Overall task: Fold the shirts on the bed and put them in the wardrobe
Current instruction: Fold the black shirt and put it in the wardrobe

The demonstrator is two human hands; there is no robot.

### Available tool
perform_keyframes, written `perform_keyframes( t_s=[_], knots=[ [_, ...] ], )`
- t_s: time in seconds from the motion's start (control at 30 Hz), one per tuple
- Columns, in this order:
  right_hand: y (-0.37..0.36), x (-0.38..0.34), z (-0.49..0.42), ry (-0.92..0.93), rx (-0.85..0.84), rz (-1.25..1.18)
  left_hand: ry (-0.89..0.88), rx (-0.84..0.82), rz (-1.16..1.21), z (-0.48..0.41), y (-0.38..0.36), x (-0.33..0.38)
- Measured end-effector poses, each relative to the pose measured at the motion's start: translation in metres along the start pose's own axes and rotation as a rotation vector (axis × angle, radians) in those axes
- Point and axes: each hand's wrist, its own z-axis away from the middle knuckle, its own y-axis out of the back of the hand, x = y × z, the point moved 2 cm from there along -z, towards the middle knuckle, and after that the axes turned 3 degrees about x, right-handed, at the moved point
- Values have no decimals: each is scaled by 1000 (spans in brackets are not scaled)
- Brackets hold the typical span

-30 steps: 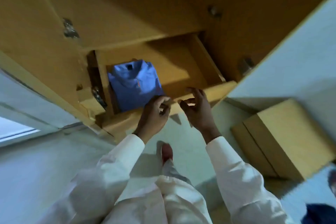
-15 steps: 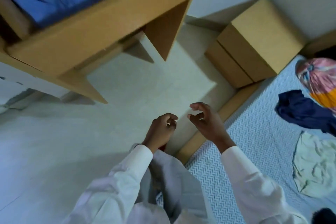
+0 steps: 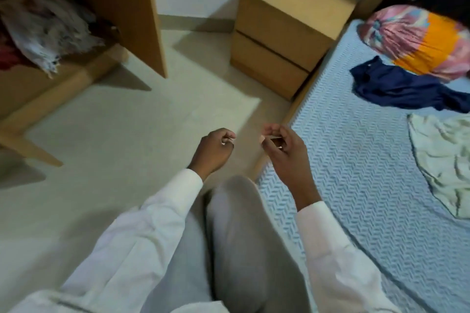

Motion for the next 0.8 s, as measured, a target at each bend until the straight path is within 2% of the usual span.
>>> perform_keyframes(
  t_s=[0.17, 0.27, 0.33, 0.43, 0.6, 0.8],
  knots=[
    [111, 68, 79, -88, 193, -124, -166, -76, -53, 72, -110, 59],
    [191, 113, 133, -136, 263, -121, -248, -238, -144, 119, -201, 88],
    [213, 134, 154, -176, 264, -128, -271, -331, -187, 136, -238, 94],
    [262, 167, 193, -244, 351, -120, -361, -519, -283, 168, -313, 114],
    [307, 205, 237, -335, 481, -112, -574, -755, -558, 193, -394, 121],
    [357, 248, 260, -489, 555, 14, -853, -799, -990, 206, -448, 126]
  ],
)
